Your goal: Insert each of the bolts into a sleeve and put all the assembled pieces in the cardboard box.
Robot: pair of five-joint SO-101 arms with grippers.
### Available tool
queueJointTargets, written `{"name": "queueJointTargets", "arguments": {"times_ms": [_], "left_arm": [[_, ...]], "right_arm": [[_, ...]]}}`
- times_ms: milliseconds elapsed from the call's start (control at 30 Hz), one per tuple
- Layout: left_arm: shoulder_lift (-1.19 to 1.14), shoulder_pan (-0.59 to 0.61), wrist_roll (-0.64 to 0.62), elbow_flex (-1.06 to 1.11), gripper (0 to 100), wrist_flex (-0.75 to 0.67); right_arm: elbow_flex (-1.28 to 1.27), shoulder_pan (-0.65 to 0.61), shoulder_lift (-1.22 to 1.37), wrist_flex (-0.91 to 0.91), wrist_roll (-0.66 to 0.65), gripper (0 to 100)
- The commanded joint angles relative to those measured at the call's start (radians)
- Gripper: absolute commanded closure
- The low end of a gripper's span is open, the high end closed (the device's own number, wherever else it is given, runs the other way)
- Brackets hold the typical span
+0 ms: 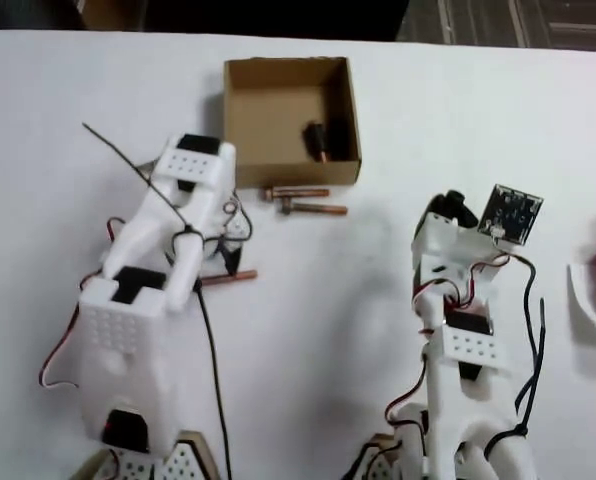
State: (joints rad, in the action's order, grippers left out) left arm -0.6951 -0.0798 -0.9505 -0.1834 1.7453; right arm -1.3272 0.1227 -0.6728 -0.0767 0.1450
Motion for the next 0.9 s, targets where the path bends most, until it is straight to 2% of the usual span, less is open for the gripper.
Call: {"name": "queueJointTargets", "arguments": {"times_ms": [0,200,433,500,567,667,867], "left_arm": [[-0.120,-0.005,0.014,0.016,76,0.020],[-0.055,0.000,0.172,-0.101,76,0.028],[0.112,-0.006,0.186,-0.140,76,0.035],[0.140,0.002,0.117,-0.087,76,0.035],[0.161,0.005,-0.017,-0.036,76,0.037],[0.195,-0.005,-0.118,-0.018,76,0.038],[0.315,-0.031,-0.146,-0.027,76,0.040]], "right_arm": [[0.006,-0.010,-0.041,-0.022,0.006,97.8],[0.006,-0.010,-0.041,-0.019,0.006,97.8],[0.006,-0.010,-0.041,-0.019,0.006,97.8],[0.006,-0.010,-0.041,-0.021,0.006,97.8],[0.006,-0.010,-0.041,-0.021,0.006,97.8],[0.006,-0.010,-0.041,-0.021,0.006,97.8],[0.006,-0.013,-0.036,-0.019,0.006,97.8]]}}
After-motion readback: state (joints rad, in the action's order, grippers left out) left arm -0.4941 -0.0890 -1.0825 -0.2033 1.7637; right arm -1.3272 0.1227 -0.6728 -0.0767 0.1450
